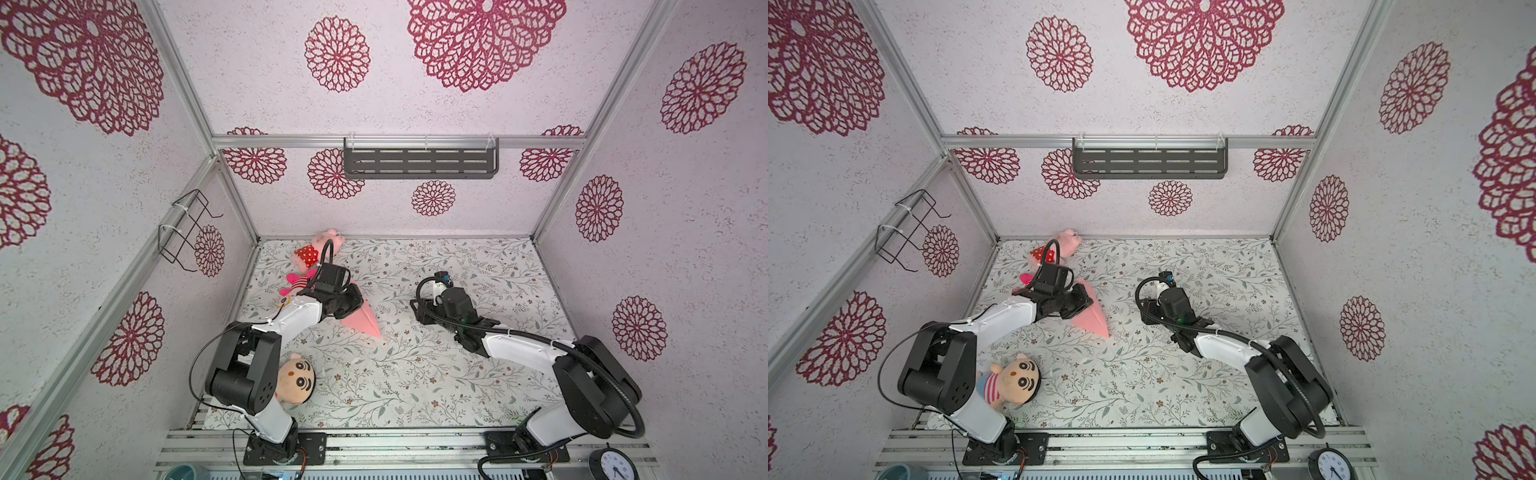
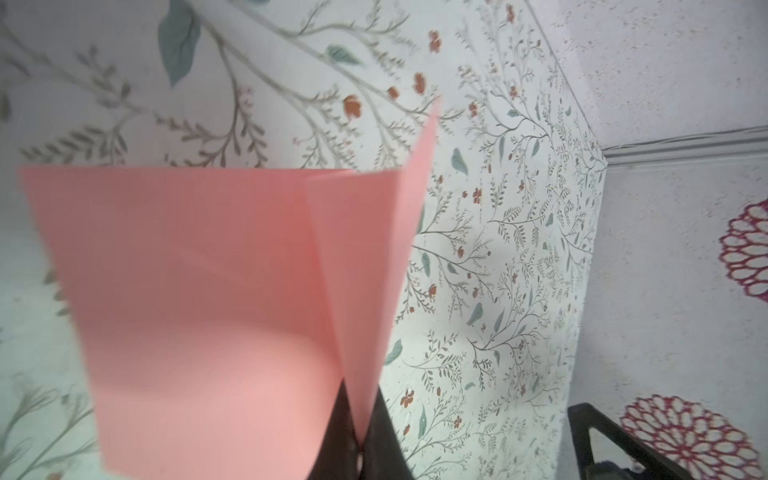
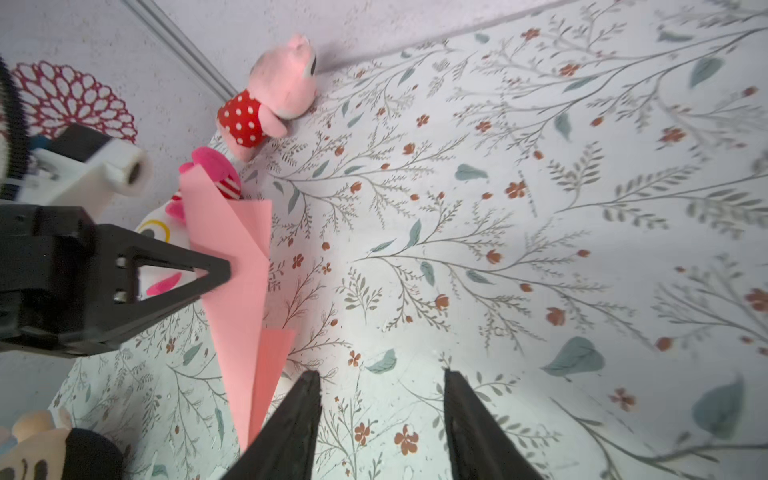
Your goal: Fold a paper plane with a square sheet of paper (pick it up from the middle)
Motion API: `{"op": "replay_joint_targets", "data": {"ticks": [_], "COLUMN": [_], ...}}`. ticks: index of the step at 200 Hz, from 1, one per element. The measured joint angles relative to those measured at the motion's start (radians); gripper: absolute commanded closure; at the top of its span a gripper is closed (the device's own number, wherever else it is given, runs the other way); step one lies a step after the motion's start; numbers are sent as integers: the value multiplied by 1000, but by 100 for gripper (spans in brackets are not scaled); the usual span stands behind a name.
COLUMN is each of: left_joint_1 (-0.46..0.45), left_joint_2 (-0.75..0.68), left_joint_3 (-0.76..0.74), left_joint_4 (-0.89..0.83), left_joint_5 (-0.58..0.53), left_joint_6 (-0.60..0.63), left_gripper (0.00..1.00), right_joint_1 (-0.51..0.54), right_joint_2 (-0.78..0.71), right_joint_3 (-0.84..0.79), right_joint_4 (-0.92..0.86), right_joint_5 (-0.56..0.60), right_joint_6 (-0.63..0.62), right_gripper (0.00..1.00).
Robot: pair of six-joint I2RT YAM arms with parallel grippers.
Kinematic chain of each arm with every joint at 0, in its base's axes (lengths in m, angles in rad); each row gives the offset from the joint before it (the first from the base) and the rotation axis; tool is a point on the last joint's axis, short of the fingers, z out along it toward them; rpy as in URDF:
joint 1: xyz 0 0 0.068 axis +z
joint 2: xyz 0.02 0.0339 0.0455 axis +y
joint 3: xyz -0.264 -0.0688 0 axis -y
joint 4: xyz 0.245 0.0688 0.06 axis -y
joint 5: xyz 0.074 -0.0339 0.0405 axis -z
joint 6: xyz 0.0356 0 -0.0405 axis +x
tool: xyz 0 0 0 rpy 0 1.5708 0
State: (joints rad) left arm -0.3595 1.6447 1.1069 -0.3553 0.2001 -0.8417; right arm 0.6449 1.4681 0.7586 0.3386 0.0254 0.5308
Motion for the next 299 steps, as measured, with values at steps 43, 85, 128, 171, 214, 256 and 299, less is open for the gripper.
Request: {"op": "replay_joint_targets", "data": {"ticks": [43, 85, 128, 171, 214, 256, 299], "left_joint_1": [-127, -215, -272, -317, -348, -365, -366], "left_joint_2": [64, 284, 536, 695, 779, 782, 772], "left_joint_3": [340, 552, 698, 808, 882, 882, 877], "left_joint_4": [-411, -689, -842, -871, -841, -804, -780], "left_joint_5": [-310, -635, -851, -941, -918, -850, -745], "left_joint_6": [193, 303, 345, 356, 354, 346, 335], "left_gripper": [96, 97, 97, 95, 87, 79, 66], "right_joint_1": [-30, -44, -61, -66, -66, -66, -66], "right_joint_2": [-106, -165, -212, -242, -262, -273, -280], "right_joint_3": [-55, -107, -149, -211, -252, -262, -262], "right_joint_4": [-26, -51, -53, -51, -51, -49, -49], "right_joint_5": [79, 154, 181, 181, 181, 181, 185], "right_joint_6": [-32, -34, -30, 5, 40, 64, 77], "right_gripper": [38, 38, 38, 38, 38, 38, 38]}}
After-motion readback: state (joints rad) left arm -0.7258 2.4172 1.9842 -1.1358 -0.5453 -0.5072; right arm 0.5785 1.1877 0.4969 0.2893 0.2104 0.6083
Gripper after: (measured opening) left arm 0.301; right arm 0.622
